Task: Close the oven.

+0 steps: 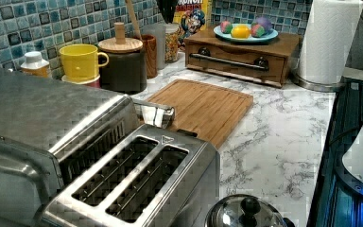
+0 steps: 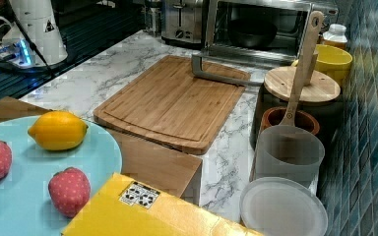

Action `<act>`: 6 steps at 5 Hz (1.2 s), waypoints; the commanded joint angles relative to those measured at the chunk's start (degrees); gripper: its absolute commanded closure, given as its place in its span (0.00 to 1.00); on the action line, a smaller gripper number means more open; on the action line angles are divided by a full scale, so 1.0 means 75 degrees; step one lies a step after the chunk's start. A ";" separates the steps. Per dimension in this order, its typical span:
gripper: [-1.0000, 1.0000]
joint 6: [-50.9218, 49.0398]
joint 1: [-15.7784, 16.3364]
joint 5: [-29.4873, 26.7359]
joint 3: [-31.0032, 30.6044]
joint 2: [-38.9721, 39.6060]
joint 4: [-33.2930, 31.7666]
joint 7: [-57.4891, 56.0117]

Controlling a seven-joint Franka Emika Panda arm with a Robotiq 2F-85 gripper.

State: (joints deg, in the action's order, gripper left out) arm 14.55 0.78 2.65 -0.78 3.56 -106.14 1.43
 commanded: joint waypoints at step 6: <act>1.00 0.1806 -0.1068 -0.5502 0.0446 0.1053 0.0102 -0.8817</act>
State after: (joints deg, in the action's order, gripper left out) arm 27.37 -7.02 -37.04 2.81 16.84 -108.55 -59.42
